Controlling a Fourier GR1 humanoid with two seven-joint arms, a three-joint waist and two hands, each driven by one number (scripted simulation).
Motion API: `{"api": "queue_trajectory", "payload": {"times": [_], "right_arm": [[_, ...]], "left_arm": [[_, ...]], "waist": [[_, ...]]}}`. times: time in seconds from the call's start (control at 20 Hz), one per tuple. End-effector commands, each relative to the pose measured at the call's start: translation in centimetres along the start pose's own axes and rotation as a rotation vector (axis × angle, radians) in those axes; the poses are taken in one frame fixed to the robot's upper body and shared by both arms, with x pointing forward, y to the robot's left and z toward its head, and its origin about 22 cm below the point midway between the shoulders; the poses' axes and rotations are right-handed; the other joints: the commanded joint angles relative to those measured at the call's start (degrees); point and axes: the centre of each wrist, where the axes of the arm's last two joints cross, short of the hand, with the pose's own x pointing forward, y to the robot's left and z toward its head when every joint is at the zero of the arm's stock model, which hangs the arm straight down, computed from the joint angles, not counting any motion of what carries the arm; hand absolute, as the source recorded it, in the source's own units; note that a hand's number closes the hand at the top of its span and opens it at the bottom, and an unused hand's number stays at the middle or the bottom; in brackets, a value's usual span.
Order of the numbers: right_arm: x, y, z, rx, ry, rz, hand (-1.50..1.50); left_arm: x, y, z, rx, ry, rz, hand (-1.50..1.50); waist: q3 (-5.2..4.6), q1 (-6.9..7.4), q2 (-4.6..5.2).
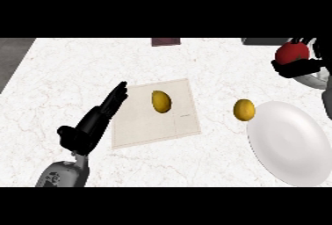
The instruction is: Pick the tomato from the plate and place it in the bowl
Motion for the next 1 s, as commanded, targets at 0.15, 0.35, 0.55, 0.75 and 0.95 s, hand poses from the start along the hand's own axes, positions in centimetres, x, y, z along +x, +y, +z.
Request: {"api": "queue_trajectory", "payload": {"times": [0.15,0.35,0.55,0.75,0.95], "right_arm": [[-3.2,-1.6,-3.7,-0.061,0.097,0.039,1.5],[-6.4,-1.1,-4.4,-0.143,0.119,0.147,1.5],[-9.9,-3.1,-4.4,-0.232,0.128,0.216,1.5],[-12.4,-0.6,-3.5,-0.195,0.174,0.27,1.5],[-14.3,-1.9,-3.1,0.084,0.326,0.201,1.5]], "left_arm": [[-0.7,0.8,0.2,0.005,-0.002,0.007,0.0],[-0.2,-1.1,-0.6,-0.019,-0.012,-0.004,0.0],[-0.1,-0.7,0.4,-0.013,-0.016,-0.015,0.0],[0.2,-0.9,0.4,-0.028,-0.016,0.0,0.0],[1.1,-1.0,0.0,-0.036,-0.031,-0.017,0.0]], "waist": [[0.0,0.46,0.24],[0.06,1.3,0.67],[0.1,1.83,0.76],[0.15,2.69,1.1],[0.15,2.95,1.07]]}}
